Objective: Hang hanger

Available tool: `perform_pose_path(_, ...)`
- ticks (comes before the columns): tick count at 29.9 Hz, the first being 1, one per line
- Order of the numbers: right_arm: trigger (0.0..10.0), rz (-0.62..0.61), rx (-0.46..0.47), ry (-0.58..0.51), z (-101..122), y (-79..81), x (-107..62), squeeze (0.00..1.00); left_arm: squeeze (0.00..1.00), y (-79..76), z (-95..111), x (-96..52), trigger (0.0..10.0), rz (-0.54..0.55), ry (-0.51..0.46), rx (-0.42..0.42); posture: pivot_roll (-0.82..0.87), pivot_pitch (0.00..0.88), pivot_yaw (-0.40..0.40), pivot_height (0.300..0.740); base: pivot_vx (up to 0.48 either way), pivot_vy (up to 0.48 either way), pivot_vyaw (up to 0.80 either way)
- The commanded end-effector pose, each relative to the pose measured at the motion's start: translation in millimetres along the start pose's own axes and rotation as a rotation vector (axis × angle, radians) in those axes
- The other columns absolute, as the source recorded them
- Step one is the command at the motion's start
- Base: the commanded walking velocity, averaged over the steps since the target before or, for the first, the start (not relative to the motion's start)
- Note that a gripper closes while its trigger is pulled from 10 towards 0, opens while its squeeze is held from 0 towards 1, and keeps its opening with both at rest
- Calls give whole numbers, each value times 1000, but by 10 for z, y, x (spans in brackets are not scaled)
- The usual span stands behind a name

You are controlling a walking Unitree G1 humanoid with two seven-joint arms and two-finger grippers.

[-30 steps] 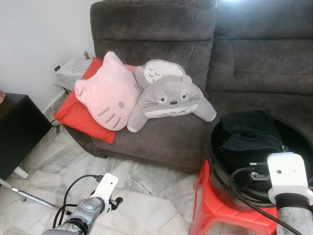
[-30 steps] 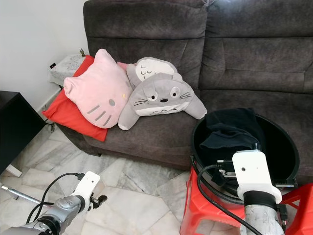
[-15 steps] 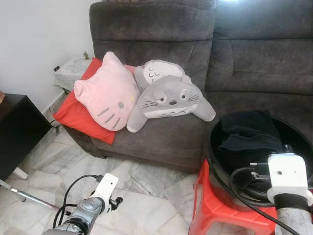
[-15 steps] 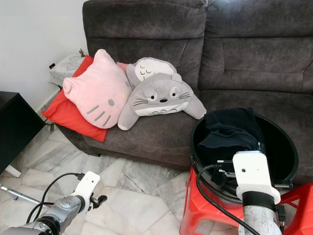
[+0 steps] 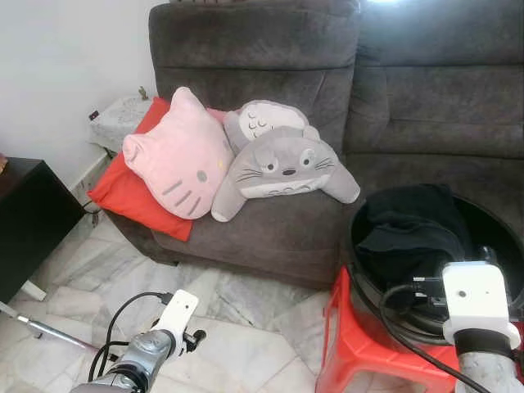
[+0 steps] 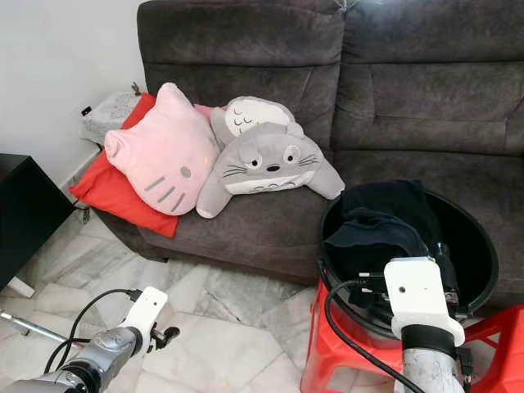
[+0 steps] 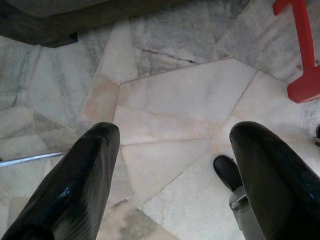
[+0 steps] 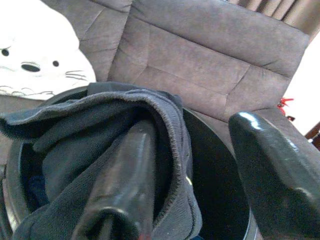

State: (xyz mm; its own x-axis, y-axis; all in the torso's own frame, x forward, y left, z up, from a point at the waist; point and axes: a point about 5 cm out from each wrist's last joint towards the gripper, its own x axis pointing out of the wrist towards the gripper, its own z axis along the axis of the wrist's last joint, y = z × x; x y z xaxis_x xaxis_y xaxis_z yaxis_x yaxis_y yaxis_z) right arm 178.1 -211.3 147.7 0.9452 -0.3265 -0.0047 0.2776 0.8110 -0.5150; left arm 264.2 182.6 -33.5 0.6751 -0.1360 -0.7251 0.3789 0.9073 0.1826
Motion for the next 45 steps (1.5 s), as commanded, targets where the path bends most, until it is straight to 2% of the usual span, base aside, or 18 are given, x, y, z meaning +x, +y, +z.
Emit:
perform_pose_path(1, 10000, 45, -14, 22, -27, 73, 9, 957, 0, 44, -54, -17, 10000, 10, 19, 4, -289, 0, 125, 740, 0, 0, 0)
perform_pose_path(2, 10000, 54, -26, 31, -36, 84, 15, 251, 0, 43, -53, -17, 10000, 10, 19, 3, -288, 0, 124, 740, 0, 0, 0)
perform_pose_path(3, 10000, 61, -35, 42, -46, 95, 23, 0, 0, 42, -51, -16, 10000, 9, 19, 3, -288, 0, 124, 740, 0, 0, 0)
perform_pose_path(11, 10000, 38, -50, 62, -66, 68, 22, 0, 0, 41, -47, -15, 10000, 11, 17, 0, -284, 0, 122, 740, 0, 0, 0)
perform_pose_path(15, 10000, -79, -45, 87, -81, -31, -15, 0, 0, 42, -41, -14, 10000, 10, 17, 2, -291, 0, 127, 740, 0, 0, 0)
perform_pose_path(18, 10000, -109, -32, 116, -107, -43, -53, 0, 0, 41, -41, -14, 10000, 9, 17, 4, -291, 0, 127, 740, 0, 0, 0)
perform_pose_path(20, 10000, -51, -42, 152, -175, 35, -93, 0, 0, 43, -37, -14, 10000, 9, 17, 5, -292, 0, 128, 740, 0, 0, 0)
perform_pose_path(25, 10000, -15, -60, 171, -222, 80, -115, 0, 0, 43, -37, -14, 10000, 8, 17, 7, -292, 0, 128, 740, 0, 0, 0)
perform_pose_path(28, 10000, 42, -105, 227, -325, 142, -100, 0, 0, 41, -33, -13, 10000, 6, 17, 11, -295, 0, 132, 740, 0, 0, 0)
perform_pose_path(32, 10000, 57, -143, 199, -316, 164, -55, 0, 0, 41, -32, -12, 10000, 8, 15, 9, -295, 0, 132, 740, 0, 0, 0)
perform_pose_path(44, 10000, 33, -85, 236, -351, 212, -14, 0, 0, 37, -30, -11, 10000, 9, 14, 7, -285, 0, 130, 740, 0, 0, 0)
perform_pose_path(45, 7804, 24, -78, 240, -354, 208, -14, 0, 0, 36, -30, -11, 10000, 9, 14, 7, -285, 0, 130, 740, 0, 0, 0)
